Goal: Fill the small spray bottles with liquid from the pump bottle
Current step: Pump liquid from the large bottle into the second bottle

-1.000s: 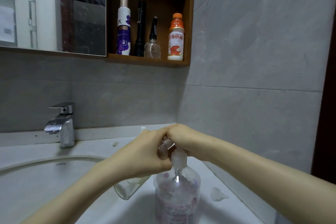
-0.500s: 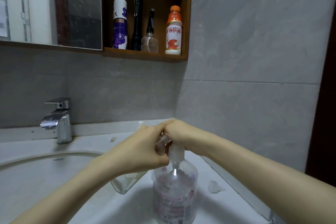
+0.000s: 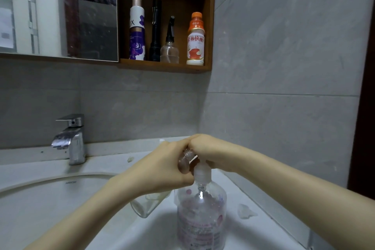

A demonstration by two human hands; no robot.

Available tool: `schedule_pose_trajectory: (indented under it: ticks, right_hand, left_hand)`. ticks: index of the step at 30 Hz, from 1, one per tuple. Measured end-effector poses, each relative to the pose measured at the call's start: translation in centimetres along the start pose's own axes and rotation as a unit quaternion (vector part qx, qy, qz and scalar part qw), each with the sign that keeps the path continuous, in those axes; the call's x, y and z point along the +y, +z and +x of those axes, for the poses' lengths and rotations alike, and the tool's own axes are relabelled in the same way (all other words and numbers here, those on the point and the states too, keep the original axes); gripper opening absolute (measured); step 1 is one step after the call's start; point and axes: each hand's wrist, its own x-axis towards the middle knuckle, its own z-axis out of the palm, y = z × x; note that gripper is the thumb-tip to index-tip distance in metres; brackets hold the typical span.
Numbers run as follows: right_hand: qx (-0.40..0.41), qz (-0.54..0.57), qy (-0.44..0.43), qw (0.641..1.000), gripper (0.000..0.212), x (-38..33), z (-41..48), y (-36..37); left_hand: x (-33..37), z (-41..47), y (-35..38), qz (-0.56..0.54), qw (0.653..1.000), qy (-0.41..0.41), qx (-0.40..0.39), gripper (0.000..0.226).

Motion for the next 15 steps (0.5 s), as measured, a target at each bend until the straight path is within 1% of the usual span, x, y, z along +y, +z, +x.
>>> schedule_pose_trajectory:
  ticks: [5,9,13,15]
  right_hand:
    - [0.009,0.003,-0.004,1.0,0.031,0.08,-0.06,0.0]
    - [0.024,0.004,-0.004,1.0,0.029,0.21,0.06,0.13]
    - [0.014,0.011,-0.016,1.0,0.028,0.13,-0.24,-0.04]
    - [0.013,0.009,-0.027,1.0,0.031,0.22,-0.39,-0.18]
  left_hand:
    - [-0.04,0.04,0.01,-0.001,1.0,-0.007,-0.001,0.023]
    - [0.08,-0.01,-0.13,-0.002,1.0,0.0,0.005,0.03]
    - [0.12,0.09,-0.08,-0.005,1.0,-0.003,0.008,0.031]
    - [0.02,0.1,0.03,-0.004,1.0,-0.003,0.007,0.034]
